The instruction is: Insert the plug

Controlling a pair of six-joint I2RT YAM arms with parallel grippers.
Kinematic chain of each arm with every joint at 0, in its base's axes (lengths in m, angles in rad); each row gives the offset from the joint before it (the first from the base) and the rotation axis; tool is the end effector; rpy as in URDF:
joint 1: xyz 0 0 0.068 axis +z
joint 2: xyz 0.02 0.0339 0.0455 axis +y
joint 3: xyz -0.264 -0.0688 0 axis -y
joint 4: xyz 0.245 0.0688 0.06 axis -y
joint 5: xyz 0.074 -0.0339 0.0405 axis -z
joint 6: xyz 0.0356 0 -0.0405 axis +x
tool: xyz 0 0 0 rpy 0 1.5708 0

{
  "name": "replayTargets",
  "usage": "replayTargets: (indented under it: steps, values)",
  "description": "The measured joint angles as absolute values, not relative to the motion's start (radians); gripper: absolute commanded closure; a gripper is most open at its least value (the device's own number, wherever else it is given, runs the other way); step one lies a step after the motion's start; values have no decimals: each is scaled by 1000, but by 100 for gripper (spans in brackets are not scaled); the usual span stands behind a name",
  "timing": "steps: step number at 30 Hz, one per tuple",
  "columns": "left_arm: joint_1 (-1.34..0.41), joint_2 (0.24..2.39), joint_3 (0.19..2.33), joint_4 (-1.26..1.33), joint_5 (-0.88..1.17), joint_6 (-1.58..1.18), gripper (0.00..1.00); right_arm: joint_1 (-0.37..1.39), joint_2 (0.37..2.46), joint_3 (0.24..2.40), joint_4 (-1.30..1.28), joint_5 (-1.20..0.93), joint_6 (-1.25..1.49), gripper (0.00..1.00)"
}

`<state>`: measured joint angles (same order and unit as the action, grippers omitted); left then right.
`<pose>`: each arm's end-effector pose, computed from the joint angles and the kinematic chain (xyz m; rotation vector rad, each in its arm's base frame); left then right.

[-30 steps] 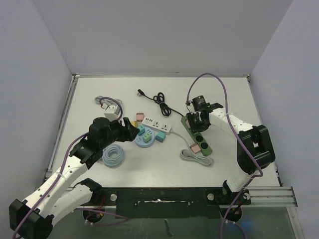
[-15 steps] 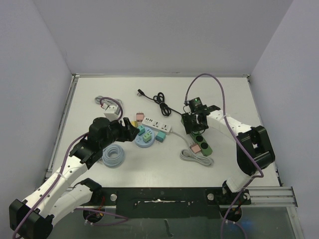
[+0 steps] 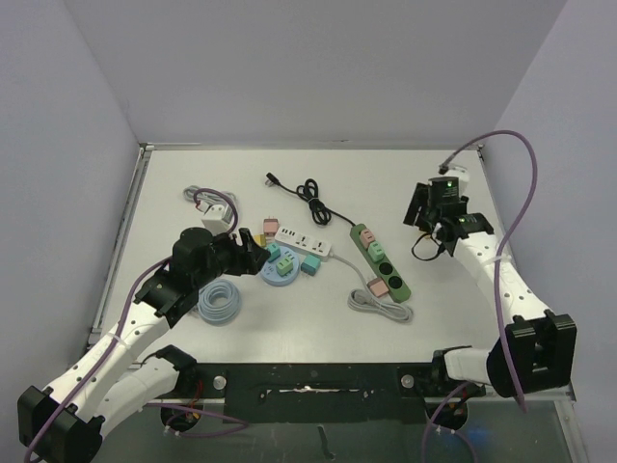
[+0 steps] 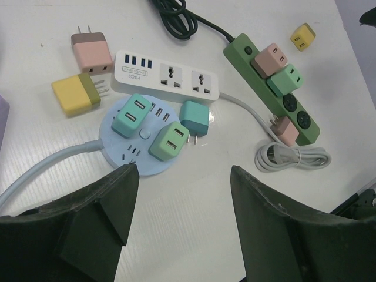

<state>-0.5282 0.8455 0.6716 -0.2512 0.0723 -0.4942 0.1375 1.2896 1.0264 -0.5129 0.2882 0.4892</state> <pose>0.1683 -0.1012 0.2826 0.0834 2.0683 -0.7183 0.2749 0.0278 0.2856 0.5410 2.2429 -0.0200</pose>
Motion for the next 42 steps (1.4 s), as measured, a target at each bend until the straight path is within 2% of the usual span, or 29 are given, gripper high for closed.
replayTargets:
  steps: [3, 7, 14, 19, 35, 42]
  values:
    - [-528, 845, 672, -250, 83, -497, 35, 35, 1345, 1007, -494, 302, 545, 23]
    - [-528, 845, 672, -242, 89, -508, 35, -45, 1465, 1005, -455, 294, 582, 22]
    - [-528, 846, 672, -241, 92, -517, 35, -86, 1697, 1135, -446, 257, 615, 21]
    - [-528, 852, 672, -236, 102, -527, 35, -86, 1783, 1209, -419, 222, 619, 21]
    - [-528, 879, 672, -236, 96, -575, 36, -86, 1857, 1251, -435, 189, 614, 38]
    - [-528, 910, 672, -275, -22, -678, 36, -85, 1863, 1245, -435, 146, 599, 41]
